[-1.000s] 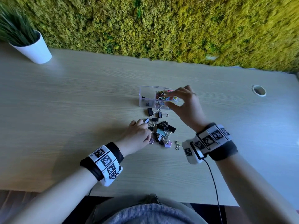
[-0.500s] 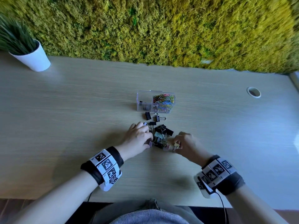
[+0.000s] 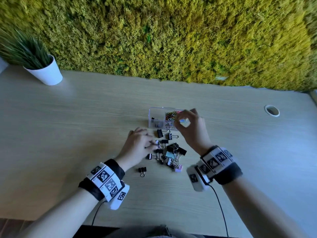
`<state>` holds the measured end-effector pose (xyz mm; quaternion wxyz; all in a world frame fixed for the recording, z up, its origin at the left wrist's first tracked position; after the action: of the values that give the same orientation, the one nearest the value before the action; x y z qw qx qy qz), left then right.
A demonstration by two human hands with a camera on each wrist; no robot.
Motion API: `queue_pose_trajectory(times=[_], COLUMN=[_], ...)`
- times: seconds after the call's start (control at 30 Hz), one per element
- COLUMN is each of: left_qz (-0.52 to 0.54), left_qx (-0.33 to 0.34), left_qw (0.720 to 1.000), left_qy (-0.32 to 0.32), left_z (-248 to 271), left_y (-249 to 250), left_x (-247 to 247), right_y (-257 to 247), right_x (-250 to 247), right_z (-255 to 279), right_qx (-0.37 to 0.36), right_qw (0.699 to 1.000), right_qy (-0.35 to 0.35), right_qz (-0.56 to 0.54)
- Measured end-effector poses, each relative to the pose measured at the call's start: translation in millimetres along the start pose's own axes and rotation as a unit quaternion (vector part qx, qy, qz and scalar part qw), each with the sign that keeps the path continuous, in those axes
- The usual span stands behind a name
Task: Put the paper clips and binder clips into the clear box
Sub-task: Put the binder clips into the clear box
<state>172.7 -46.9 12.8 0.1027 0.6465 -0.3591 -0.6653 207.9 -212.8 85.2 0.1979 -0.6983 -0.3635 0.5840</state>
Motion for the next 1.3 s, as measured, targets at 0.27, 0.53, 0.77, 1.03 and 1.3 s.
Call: queue_pose_trajectory(times=[0.27, 0.53, 0.77, 1.03, 1.3], left_qz=[-0.082, -0.121, -0.089, -0.086, -0.114], left_qx=[-0.045, -0.012, 0.010, -0.042, -0.071], left_qw=[0.987, 0.987, 0.996, 0.964, 0.944], left_qy=[0.130, 0.103, 0.003, -0.249, -0.302], left_z=[-59.6, -79.5, -22.8, 26.3, 35.1], left_y=[-12.8, 7.1, 2.7, -19.0, -21.7], left_x=[-64.1, -54.1, -26.3, 30.6, 50.1], right_y=[-6.6, 9.1, 56.3, 63.9, 64.7], right_x=[28.8, 14.0, 57.7, 71.8, 68.2], right_z=[-43.0, 17.8, 96.8, 98.6, 91.4], right_qx=[-0.015, -0.034, 0.034, 0.083, 0.090], right_qw=[0.999, 0.995, 0.938, 0.943, 0.949], right_qy=[-0.004, -0.077, -0.269, -0.263, -0.261], right_qz=[0.044, 0.053, 0.217, 0.185, 0.153])
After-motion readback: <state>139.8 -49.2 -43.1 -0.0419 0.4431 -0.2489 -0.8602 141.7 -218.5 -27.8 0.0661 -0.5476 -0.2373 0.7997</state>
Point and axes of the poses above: each hand's wrist, its own z-axis away from the middle knuckle, its own x-axis out of the palm, y = z × x, the point moved 10 cm from there along -z, towards the middle knuckle, and after that the axes turned 4 degrees about -y, right-handed, at the moved point
